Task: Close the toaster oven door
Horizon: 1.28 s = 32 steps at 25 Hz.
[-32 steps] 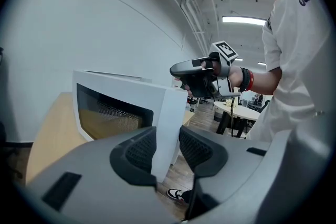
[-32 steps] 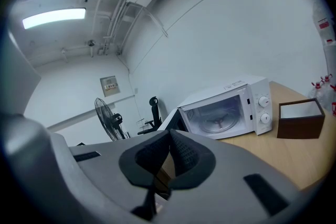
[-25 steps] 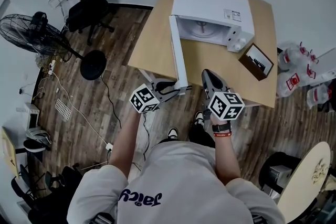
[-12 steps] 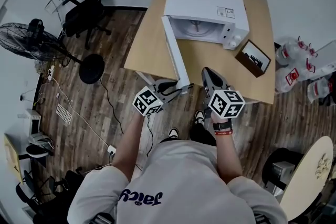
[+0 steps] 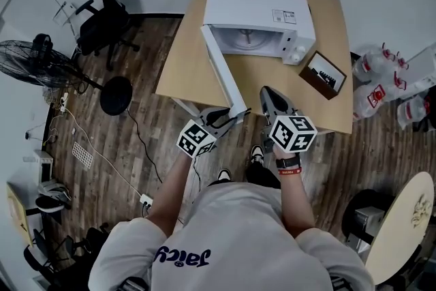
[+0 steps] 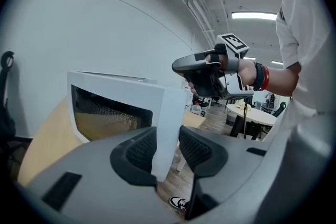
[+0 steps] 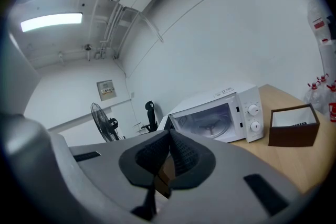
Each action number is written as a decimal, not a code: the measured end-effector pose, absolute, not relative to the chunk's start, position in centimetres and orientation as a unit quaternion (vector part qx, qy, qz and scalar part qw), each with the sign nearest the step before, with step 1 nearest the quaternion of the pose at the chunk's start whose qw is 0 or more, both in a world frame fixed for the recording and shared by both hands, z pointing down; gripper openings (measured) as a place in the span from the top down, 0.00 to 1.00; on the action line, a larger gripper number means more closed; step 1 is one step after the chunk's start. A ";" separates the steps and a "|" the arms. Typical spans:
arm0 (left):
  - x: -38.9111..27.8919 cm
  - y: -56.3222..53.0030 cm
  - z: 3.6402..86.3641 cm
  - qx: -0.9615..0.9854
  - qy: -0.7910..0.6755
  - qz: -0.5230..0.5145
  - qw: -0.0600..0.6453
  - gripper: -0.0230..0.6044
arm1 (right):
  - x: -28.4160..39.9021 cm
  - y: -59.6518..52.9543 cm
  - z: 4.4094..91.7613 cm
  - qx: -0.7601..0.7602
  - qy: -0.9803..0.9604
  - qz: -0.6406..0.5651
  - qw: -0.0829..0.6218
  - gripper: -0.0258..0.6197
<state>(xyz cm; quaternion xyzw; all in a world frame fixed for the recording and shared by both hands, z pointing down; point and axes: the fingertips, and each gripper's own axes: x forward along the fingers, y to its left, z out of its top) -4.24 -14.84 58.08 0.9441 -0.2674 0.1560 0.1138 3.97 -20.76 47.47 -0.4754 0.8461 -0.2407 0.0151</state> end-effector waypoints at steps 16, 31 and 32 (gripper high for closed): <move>-1.5 -16.2 57.9 0.933 -0.301 0.150 0.128 0.73 | 6.1 -21.2 47.1 -0.488 0.842 -0.230 0.010 0.94; 1.0 -17.7 58.1 0.928 -0.308 0.159 0.136 0.73 | 9.0 -21.6 47.5 -0.509 0.829 -0.230 0.012 0.94; 1.2 -17.8 58.2 0.928 -0.309 0.160 0.136 0.73 | 9.2 -21.6 47.6 -0.510 0.828 -0.231 0.012 0.94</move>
